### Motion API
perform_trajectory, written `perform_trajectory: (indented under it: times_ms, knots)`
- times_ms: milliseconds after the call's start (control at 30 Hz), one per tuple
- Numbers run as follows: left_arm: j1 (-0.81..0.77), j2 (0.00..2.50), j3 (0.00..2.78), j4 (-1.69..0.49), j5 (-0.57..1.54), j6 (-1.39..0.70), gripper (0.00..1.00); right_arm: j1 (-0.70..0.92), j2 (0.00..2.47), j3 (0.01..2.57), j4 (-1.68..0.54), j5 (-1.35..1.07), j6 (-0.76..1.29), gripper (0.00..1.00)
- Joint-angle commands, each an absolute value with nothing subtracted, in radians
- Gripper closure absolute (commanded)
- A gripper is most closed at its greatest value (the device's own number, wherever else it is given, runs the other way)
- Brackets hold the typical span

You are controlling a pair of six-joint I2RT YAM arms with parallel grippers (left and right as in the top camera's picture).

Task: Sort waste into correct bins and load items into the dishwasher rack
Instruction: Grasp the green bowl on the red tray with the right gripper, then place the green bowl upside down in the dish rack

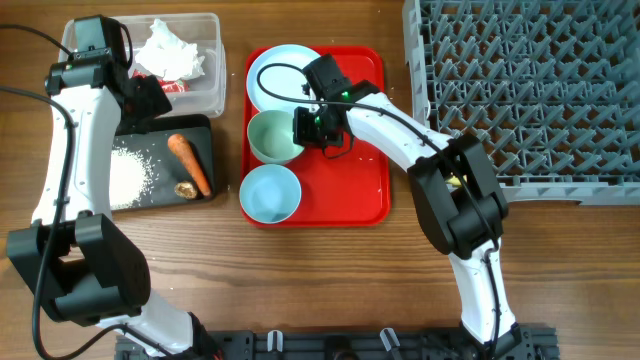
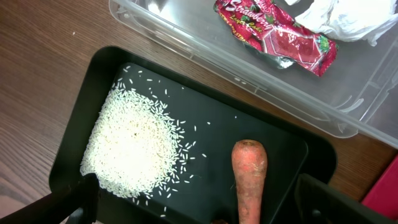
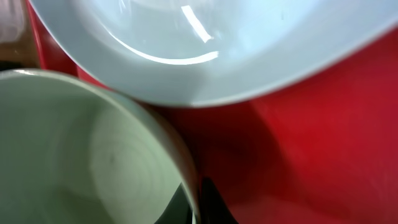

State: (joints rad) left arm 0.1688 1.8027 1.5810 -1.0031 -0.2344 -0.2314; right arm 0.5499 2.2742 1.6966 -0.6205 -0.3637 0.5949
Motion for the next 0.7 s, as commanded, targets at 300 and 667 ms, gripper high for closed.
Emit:
perform_trajectory:
  times_ms: [300, 667]
  knots:
    - [0.171, 1.782, 1.584, -1.003, -0.229, -0.247, 0.00, 0.385, 1.796, 1.707, -0.834, 0.025, 0.395, 0.96]
    - [0.171, 1.782, 1.584, -1.003, -0.229, -0.248, 0.00, 0.152, 1.783, 1.707, -0.450, 0.860, -0.105, 0.95]
